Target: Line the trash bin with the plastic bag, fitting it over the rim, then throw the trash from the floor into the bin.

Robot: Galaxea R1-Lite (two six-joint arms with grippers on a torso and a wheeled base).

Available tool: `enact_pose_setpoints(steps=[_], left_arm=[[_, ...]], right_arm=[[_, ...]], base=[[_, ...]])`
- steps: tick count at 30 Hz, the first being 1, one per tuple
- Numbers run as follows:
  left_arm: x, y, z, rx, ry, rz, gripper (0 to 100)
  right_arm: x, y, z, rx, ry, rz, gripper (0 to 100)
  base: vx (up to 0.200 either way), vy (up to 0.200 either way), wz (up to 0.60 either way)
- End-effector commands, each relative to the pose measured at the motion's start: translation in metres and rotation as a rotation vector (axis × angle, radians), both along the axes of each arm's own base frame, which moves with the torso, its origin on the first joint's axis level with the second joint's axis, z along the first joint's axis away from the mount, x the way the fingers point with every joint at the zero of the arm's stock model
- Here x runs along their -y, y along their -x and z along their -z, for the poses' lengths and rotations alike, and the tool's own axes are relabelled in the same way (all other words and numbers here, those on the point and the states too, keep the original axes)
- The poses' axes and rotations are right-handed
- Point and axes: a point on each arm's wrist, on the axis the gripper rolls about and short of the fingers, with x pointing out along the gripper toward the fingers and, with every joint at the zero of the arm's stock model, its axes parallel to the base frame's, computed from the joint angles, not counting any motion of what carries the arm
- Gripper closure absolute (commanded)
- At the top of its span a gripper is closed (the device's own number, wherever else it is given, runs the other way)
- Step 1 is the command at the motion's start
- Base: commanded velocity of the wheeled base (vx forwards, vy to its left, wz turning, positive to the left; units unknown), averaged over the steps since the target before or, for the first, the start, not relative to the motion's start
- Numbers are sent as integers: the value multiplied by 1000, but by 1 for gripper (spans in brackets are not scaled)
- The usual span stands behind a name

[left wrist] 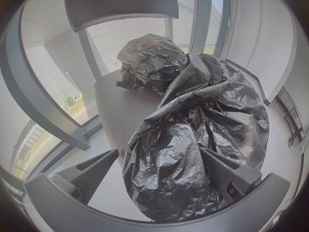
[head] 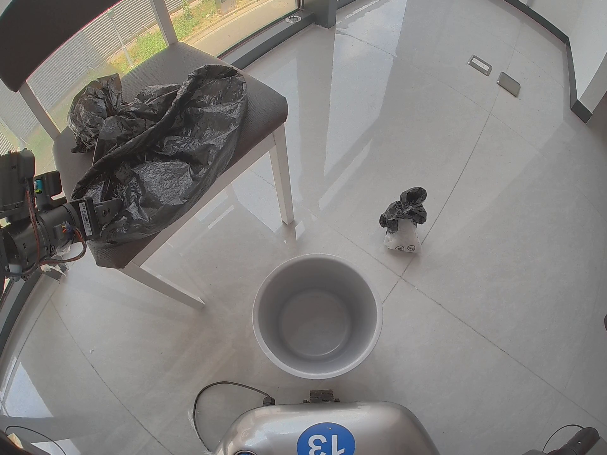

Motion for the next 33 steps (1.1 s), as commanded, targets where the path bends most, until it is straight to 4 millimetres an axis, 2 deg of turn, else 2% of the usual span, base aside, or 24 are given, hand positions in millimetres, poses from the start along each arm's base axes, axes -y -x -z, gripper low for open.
enact_pose_setpoints(steps=[1, 2, 3, 13, 17, 23, 24, 27, 33], left_arm=[[0, -2, 2, 2, 3, -1, 0], [0, -2, 1, 14, 2, 0, 0], [0, -2, 1, 15, 3, 3, 100], [3, 9, 2, -4, -9, 27, 100], [13, 12, 4, -45, -23, 45, 100], [25, 4, 1, -41, -130, -72, 100], [31, 2, -5, -23, -153, -108, 100], [34, 4, -15, 12, -146, -97, 100], [47, 16, -40, 117, -85, -21, 100]], right_arm=[[0, 1, 0, 5, -1, -1, 0], [0, 1, -1, 7, -1, -1, 0], [0, 1, -1, 9, -1, -1, 0], [0, -1, -1, -1, 0, -1, 0], [0, -1, 1, -8, 2, -1, 0], [0, 0, 2, -6, 9, -1, 0], [0, 0, 3, -8, 16, -1, 0], [0, -1, 2, -6, 22, -1, 0], [0, 0, -2, 7, 33, -2, 0]], base=[[0, 0, 0], [0, 0, 0], [0, 0, 0], [0, 0, 0], [0, 0, 0], [0, 0, 0], [0, 0, 0], [0, 0, 0], [0, 0, 0]])
